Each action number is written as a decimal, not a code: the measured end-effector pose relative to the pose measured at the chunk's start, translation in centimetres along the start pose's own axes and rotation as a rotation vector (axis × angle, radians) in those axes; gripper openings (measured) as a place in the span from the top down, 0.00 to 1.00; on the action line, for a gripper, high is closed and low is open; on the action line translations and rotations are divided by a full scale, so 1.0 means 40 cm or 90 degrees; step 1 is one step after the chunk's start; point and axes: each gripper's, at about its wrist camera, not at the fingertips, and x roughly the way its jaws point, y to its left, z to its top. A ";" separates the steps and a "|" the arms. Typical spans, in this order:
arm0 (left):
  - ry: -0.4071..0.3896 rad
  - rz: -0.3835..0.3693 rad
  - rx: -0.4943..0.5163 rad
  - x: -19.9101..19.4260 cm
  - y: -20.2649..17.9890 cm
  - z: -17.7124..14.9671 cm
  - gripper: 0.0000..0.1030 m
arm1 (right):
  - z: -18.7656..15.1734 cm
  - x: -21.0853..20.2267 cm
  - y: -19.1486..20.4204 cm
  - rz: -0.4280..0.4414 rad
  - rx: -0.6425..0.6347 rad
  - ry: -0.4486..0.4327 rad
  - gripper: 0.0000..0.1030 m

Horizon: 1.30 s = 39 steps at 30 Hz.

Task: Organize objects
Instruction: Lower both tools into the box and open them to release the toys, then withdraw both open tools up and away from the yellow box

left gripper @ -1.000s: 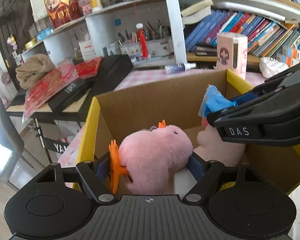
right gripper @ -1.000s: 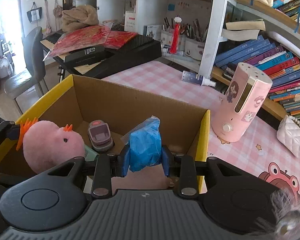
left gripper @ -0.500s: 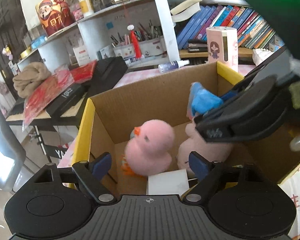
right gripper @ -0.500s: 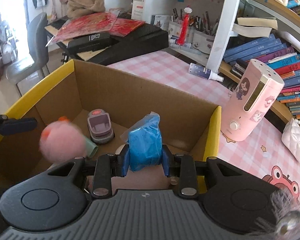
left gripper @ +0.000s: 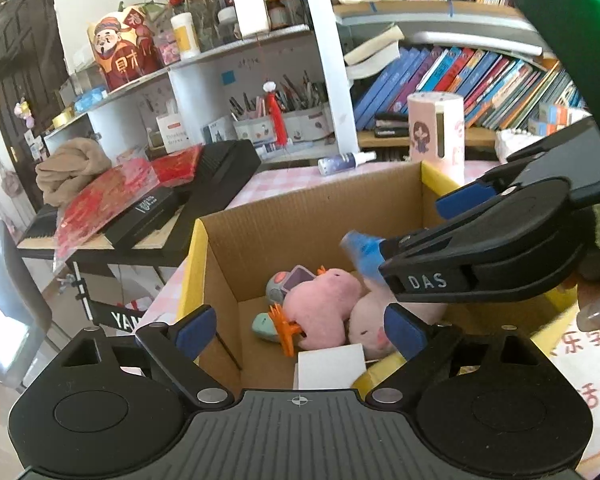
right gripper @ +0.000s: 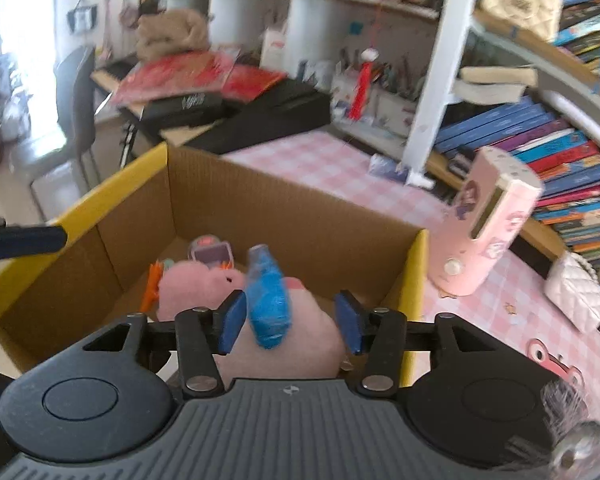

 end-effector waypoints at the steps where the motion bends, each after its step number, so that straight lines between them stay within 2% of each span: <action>1: -0.005 -0.001 -0.001 -0.012 0.001 -0.002 0.08 | -0.003 -0.018 0.001 -0.003 0.007 -0.008 0.49; 6: -0.028 -0.006 -0.009 -0.080 0.004 -0.015 0.04 | -0.023 -0.100 0.007 -0.033 0.044 -0.039 0.41; 9: -0.033 -0.014 -0.021 -0.112 0.009 -0.033 0.03 | -0.044 -0.153 0.015 -0.055 0.061 -0.058 0.33; 20: -0.027 -0.025 -0.070 -0.230 0.022 -0.119 0.02 | -0.160 -0.329 0.063 -0.192 0.149 -0.100 0.12; 24: -0.023 -0.031 -0.109 -0.275 0.029 -0.159 0.00 | -0.220 -0.376 0.085 -0.233 0.182 -0.089 0.08; 29: 0.007 -0.026 -0.169 -0.308 0.037 -0.205 0.00 | -0.313 -0.425 0.115 -0.284 0.224 -0.054 0.04; 33: 0.022 -0.005 -0.162 -0.325 0.012 -0.228 0.00 | -0.384 -0.456 0.130 -0.314 0.249 -0.019 0.02; 39: 0.032 -0.046 -0.106 -0.347 -0.052 -0.233 0.00 | -0.463 -0.501 0.133 -0.339 0.280 0.018 0.00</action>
